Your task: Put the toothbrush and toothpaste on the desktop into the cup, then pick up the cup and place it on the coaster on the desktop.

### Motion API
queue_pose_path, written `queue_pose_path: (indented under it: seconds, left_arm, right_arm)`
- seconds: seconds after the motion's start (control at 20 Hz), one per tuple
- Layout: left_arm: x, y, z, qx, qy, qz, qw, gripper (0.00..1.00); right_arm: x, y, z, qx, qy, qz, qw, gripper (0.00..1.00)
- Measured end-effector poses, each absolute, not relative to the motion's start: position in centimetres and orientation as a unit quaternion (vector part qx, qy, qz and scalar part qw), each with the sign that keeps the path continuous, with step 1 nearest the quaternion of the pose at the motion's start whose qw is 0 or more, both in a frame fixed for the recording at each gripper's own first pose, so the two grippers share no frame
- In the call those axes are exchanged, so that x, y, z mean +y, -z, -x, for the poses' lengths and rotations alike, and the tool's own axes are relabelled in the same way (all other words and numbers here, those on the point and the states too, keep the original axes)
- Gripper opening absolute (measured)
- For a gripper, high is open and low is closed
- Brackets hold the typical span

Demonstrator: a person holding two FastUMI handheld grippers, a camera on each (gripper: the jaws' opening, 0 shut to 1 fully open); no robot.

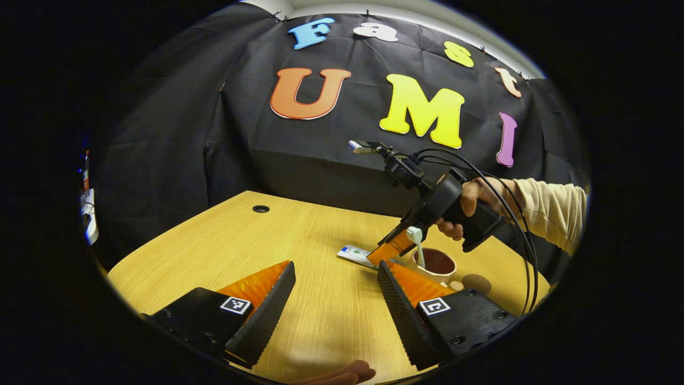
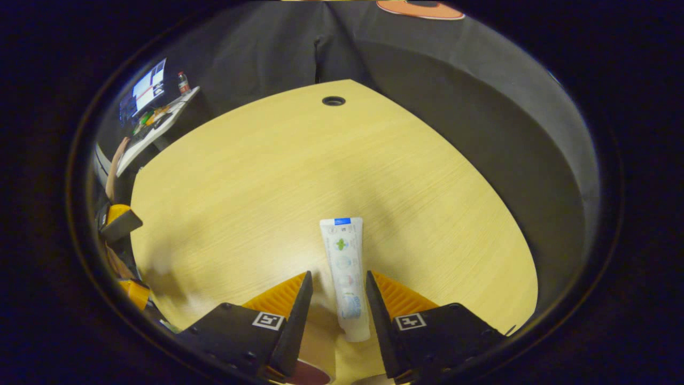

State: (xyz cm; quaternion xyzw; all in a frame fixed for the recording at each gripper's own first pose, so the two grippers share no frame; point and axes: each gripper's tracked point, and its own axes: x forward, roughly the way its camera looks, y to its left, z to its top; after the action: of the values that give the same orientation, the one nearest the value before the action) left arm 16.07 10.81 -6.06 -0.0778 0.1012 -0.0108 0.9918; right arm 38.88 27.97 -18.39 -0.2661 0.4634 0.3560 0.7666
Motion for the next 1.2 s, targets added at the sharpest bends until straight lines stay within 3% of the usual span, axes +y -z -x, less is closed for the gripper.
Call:
queue_pose_path:
  seconds: [0.25, 0.4, 0.45, 0.55, 0.6, 0.75, 0.8, 1.0, 1.2]
  left_arm:
    - [11.6, 7.0, -16.3, 0.111, 0.007, 0.082, 0.990, 0.98]
    - [11.3, 7.2, -16.4, 0.114, 0.014, 0.083, 0.990, 0.98]
    - [11.2, 7.1, -16.4, 0.113, 0.014, 0.085, 0.990, 0.98]
    - [10.8, 7.5, -16.4, 0.117, 0.019, 0.092, 0.989, 0.98]
    - [10.5, 7.6, -16.3, 0.121, 0.020, 0.093, 0.988, 0.98]
    - [10.1, 7.5, -15.8, 0.120, 0.024, 0.080, 0.989, 0.98]
    - [9.9, 7.5, -15.7, 0.118, 0.023, 0.072, 0.990, 0.98]
    - [9.1, 7.9, -15.4, 0.122, 0.018, 0.059, 0.991, 0.98]
    - [7.4, 7.7, -14.9, 0.116, 0.022, 0.043, 0.992, 0.98]
  right_arm:
    - [27.8, 20.9, -39.1, 0.492, -0.344, 0.281, 0.748, 0.63]
    - [28.2, 21.0, -38.7, 0.497, -0.343, 0.264, 0.753, 0.43]
    - [27.9, 21.1, -38.7, 0.503, -0.343, 0.253, 0.752, 0.41]
    - [28.1, 20.5, -39.0, 0.499, -0.331, 0.213, 0.772, 0.35]
    - [28.3, 19.9, -39.3, 0.489, -0.326, 0.189, 0.787, 0.25]
    - [28.4, 16.7, -40.3, 0.434, -0.303, 0.093, 0.843, 0.28]
    - [28.5, 15.7, -40.1, 0.416, -0.305, 0.065, 0.855, 0.20]
    - [27.9, 12.4, -39.7, 0.339, -0.295, -0.030, 0.893, 0.20]
    - [24.8, 5.0, -37.8, 0.224, -0.297, -0.101, 0.923, 0.20]
